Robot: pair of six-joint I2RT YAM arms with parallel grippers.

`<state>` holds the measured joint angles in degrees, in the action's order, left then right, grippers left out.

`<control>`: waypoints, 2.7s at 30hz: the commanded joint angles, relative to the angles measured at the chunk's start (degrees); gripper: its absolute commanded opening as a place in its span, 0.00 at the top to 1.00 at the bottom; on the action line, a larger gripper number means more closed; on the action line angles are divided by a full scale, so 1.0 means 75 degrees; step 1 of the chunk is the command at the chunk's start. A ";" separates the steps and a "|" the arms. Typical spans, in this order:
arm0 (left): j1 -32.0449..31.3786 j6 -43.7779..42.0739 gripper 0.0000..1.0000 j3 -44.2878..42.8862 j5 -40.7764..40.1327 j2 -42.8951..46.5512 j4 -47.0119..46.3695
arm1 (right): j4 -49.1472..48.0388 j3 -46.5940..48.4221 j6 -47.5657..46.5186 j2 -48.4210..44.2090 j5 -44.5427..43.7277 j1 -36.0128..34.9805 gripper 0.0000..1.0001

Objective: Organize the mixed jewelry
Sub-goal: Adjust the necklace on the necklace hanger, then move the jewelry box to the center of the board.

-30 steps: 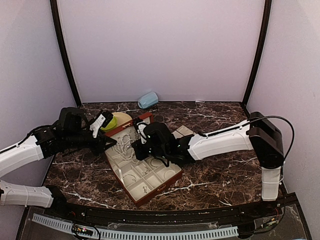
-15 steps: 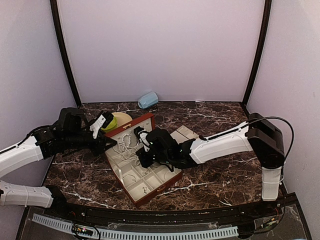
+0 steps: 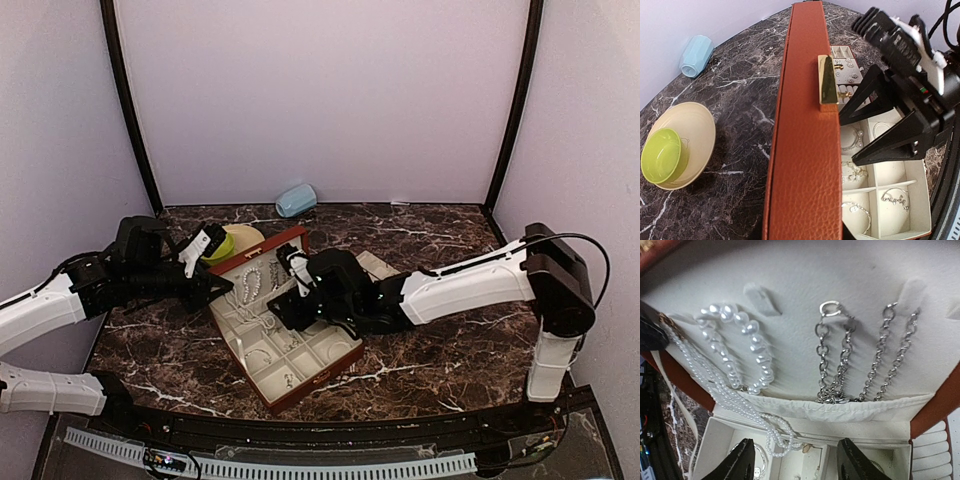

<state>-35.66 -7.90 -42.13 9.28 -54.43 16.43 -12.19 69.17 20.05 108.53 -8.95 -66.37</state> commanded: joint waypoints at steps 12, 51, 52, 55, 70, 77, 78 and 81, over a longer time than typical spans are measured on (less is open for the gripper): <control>0.0014 -0.0225 0.99 0.0107 -0.0596 0.0292 -0.0303 | -0.0309 -0.0455 -0.0090 -0.0199 0.0866 0.0004 0.35; 0.0816 -0.0910 0.56 -0.0817 -0.0587 -0.0519 -0.0951 | 0.2251 0.0478 -0.0082 0.0215 0.0204 0.1576 0.47; 0.0832 -0.0899 0.54 -0.0816 -0.0562 -0.0505 -0.0963 | 0.2264 0.0522 -0.0107 0.0266 0.0214 0.1588 0.48; 0.0835 -0.0883 0.50 -0.0816 -0.0531 -0.0499 -0.0974 | 0.2312 0.0673 -0.0175 0.0441 0.0247 0.1618 0.50; 0.0993 -0.0088 0.24 -0.1493 -0.0638 -0.0180 -0.1142 | 0.2575 0.1333 -0.0531 0.1130 0.0189 0.1679 0.64; 0.1322 0.0283 0.21 -0.1822 -0.0822 -0.0286 -0.1212 | 0.2724 0.1676 -0.0331 0.1414 0.0352 0.1677 0.77; 0.1357 0.0287 0.21 -0.1823 -0.0843 -0.0288 -0.1226 | 0.2735 0.1692 -0.0282 0.1435 0.0379 0.1677 0.79; 0.1510 0.0350 0.21 -0.1770 -0.0879 -0.0253 -0.1362 | 0.2809 0.1711 -0.0092 0.1471 0.0391 0.1677 0.86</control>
<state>-25.65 -6.98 -54.46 3.62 -57.06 8.19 8.38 80.18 17.30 118.48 -7.07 -54.13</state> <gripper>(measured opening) 0.789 0.176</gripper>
